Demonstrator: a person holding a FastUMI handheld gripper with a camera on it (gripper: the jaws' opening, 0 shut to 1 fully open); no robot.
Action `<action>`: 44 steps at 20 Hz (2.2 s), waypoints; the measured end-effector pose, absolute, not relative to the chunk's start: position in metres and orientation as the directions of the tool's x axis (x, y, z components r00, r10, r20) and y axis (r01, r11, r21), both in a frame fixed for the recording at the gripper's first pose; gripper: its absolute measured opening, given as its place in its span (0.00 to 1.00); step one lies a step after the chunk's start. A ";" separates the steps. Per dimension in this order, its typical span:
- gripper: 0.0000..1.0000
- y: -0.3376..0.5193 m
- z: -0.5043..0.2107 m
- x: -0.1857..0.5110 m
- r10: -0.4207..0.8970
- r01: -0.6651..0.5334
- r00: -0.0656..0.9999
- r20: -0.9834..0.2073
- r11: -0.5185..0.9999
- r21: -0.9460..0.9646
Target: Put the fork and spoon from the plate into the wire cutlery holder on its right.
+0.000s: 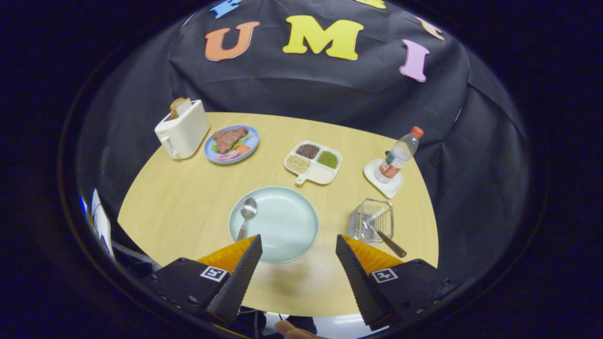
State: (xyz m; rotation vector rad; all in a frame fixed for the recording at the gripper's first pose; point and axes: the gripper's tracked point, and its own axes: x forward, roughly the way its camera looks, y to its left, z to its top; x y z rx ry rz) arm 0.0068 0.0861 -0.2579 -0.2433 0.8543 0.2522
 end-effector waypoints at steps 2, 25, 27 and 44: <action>0.95 0.097 -0.273 0.001 0.113 -0.314 0.608 -0.785 0.944 -0.107; 0.90 0.184 -0.433 -0.044 0.058 -0.051 0.237 -0.970 0.998 0.048; 0.84 0.189 -0.437 -0.044 0.067 -0.019 0.221 -0.973 0.998 0.064; 0.06 0.184 -0.388 -0.041 0.145 -0.165 0.326 -0.934 0.982 0.095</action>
